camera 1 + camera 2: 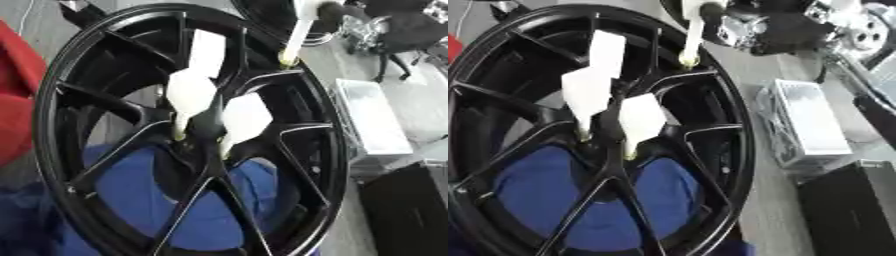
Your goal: Pull the pin out of the wheel hub.
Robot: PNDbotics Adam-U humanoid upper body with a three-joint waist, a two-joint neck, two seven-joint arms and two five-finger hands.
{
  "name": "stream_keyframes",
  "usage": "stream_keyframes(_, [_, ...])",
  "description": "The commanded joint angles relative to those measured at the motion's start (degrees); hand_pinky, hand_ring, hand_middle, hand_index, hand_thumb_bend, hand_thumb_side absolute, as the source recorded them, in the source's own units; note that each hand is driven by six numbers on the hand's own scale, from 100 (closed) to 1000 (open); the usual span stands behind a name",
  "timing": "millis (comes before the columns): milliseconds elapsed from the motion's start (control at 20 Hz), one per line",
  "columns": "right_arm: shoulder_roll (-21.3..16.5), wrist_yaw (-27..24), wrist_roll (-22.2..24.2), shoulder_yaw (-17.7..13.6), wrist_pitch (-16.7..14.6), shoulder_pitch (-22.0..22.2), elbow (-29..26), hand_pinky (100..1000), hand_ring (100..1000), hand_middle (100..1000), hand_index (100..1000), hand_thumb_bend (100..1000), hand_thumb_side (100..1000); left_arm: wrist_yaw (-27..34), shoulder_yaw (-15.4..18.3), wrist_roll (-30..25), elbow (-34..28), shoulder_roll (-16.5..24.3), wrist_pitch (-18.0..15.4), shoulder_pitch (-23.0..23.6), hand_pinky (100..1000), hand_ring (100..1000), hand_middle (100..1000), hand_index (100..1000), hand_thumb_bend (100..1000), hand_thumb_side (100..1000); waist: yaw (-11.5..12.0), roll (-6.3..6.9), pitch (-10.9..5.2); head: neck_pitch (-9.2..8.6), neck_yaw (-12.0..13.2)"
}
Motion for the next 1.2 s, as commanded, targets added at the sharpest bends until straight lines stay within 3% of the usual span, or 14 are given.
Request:
stream_keyframes(50, [-3.0, -2.7, -2.6, -5.1, -1.9, 3.9, -0.5, 751, 662, 441, 452, 100, 406, -0.6, 0.9, 0.8, -1.2, 1.1, -0.1, 0.2, 586, 803, 588, 626, 596, 485, -1.2, 1.53, -1.71, 0.81, 1.6])
stream_keyframes(350, [-0.2, -0.3, -8.9, -11.5, -7.3, 17.3, -0.5, 752, 661, 449, 459, 100, 380, -0.9, 1.7, 1.9, -1.2, 0.6, -0.3, 1.1, 586, 803, 588, 626, 595, 485, -4.7, 4.4, -1.62, 1.32, 5.8])
stream_keyframes(550, [5.9, 7.6, -14.0, -13.7, -13.4, 25.9, -0.5, 756, 667, 457, 468, 100, 379, -0.9, 1.8, 2.4, -1.2, 0.0, -0.3, 1.2, 586, 803, 588, 626, 595, 485, -6.3, 6.53, -1.21, 0.99, 9.1])
stream_keyframes(800, [14.3, 20.1, -20.0, -13.0, -20.6, 30.9, -0.5, 754, 672, 464, 476, 100, 383, -0.9, 1.8, 2.5, -1.2, -0.5, -0.6, 0.9, 587, 803, 588, 626, 596, 486, -6.8, 8.32, -0.91, 0.9, 10.9])
stream_keyframes(850, [15.6, 22.4, -21.2, -12.5, -21.2, 31.4, -0.5, 755, 687, 488, 510, 100, 344, -0.9, 1.8, 2.6, -1.2, -0.6, -0.6, 0.9, 587, 803, 588, 626, 597, 486, -6.9, 8.6, -0.89, 0.98, 11.3])
stream_keyframes(1000, [24.3, 36.2, -27.2, -10.4, -21.3, 34.4, -0.5, 763, 708, 516, 550, 100, 299, -0.9, 2.0, 2.8, -1.2, -1.3, -0.6, 1.0, 588, 804, 588, 626, 596, 486, -7.2, 10.03, -0.82, 1.29, 12.9])
stream_keyframes(1100, [29.8, 46.1, -31.0, -6.9, -18.8, 35.6, -0.5, 783, 746, 590, 643, 100, 271, -0.9, 2.1, 2.9, -1.2, -1.6, -0.7, 1.0, 588, 804, 588, 626, 596, 486, -7.3, 10.57, -0.79, 1.3, 13.2])
stream_keyframes(1200, [36.1, 56.6, -30.6, -3.2, -14.4, 36.3, -0.5, 814, 800, 723, 795, 100, 238, -0.7, 2.1, 3.0, -1.2, -1.9, -0.7, 0.9, 589, 804, 588, 626, 596, 487, -7.4, 10.99, -0.82, 1.27, 13.5])
